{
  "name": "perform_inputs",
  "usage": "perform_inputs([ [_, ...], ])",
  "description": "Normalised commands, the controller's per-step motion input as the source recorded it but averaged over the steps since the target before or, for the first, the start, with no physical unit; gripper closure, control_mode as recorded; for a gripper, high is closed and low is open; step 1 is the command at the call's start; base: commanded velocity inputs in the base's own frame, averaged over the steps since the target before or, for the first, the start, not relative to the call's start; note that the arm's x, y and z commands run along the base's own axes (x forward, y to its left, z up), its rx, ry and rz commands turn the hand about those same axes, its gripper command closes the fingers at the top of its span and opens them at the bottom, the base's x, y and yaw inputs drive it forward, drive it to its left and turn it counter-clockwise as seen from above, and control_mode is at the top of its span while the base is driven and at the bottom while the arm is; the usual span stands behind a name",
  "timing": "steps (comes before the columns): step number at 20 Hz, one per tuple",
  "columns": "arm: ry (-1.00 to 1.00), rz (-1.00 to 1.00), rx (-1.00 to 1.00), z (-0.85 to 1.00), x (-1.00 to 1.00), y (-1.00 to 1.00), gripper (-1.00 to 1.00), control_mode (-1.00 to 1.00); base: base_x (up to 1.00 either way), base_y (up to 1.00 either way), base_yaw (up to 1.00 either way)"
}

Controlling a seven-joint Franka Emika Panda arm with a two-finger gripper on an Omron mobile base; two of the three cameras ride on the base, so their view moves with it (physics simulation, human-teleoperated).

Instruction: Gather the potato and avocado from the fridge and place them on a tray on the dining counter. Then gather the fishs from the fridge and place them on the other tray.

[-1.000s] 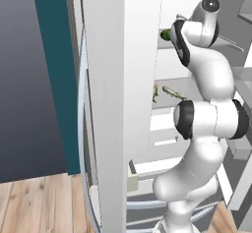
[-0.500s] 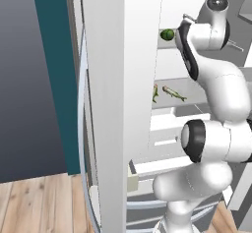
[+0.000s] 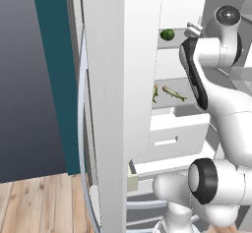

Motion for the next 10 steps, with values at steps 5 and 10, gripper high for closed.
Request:
perform_inputs([
  [5,0.00,0.00,0.00,-0.04,-0.73,0.35,1.00,-1.00,0.00,0.00,0.00],
  [10,0.07,0.07,0.00,-0.29,-0.36,0.35,1.00,-1.00,0.00,0.00,0.00],
])
